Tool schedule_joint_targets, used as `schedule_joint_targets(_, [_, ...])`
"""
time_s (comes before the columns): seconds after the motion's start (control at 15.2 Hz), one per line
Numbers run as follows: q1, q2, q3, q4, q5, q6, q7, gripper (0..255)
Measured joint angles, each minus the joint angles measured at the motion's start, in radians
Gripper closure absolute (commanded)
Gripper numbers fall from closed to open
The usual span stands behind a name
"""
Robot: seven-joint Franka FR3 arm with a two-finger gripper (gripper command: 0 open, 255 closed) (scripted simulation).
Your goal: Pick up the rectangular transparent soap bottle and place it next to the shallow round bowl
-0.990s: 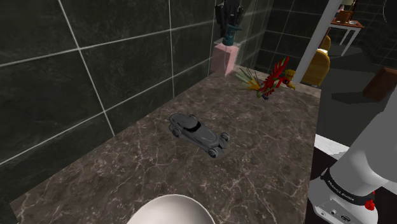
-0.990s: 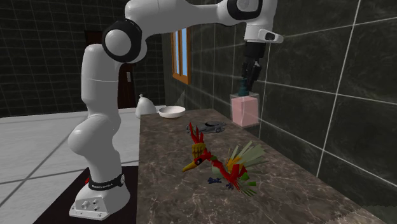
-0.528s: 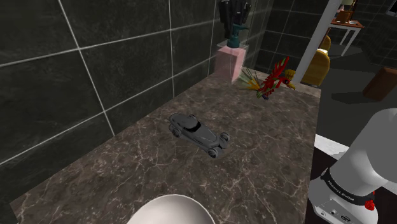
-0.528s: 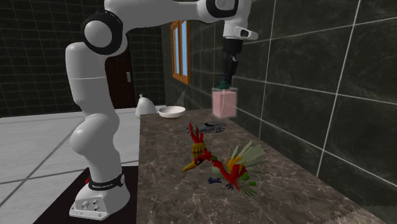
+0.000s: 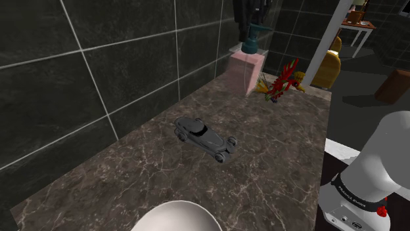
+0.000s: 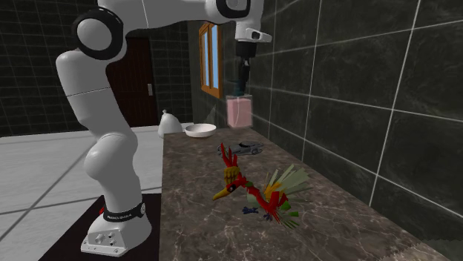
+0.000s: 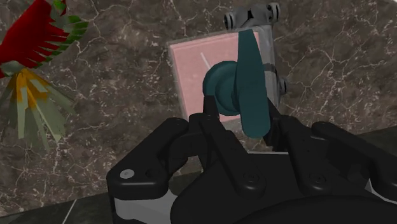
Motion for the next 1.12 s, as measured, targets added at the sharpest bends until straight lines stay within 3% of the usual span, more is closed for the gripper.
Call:
schedule_joint_targets(0.53, [0.061,-0.118,0.092,-0.061,0.052,-0.037,0.161,255])
schedule_joint_targets(1.12, [0.128,-0.179,0.227,-0.039,0.123,-0.081,0.378,255])
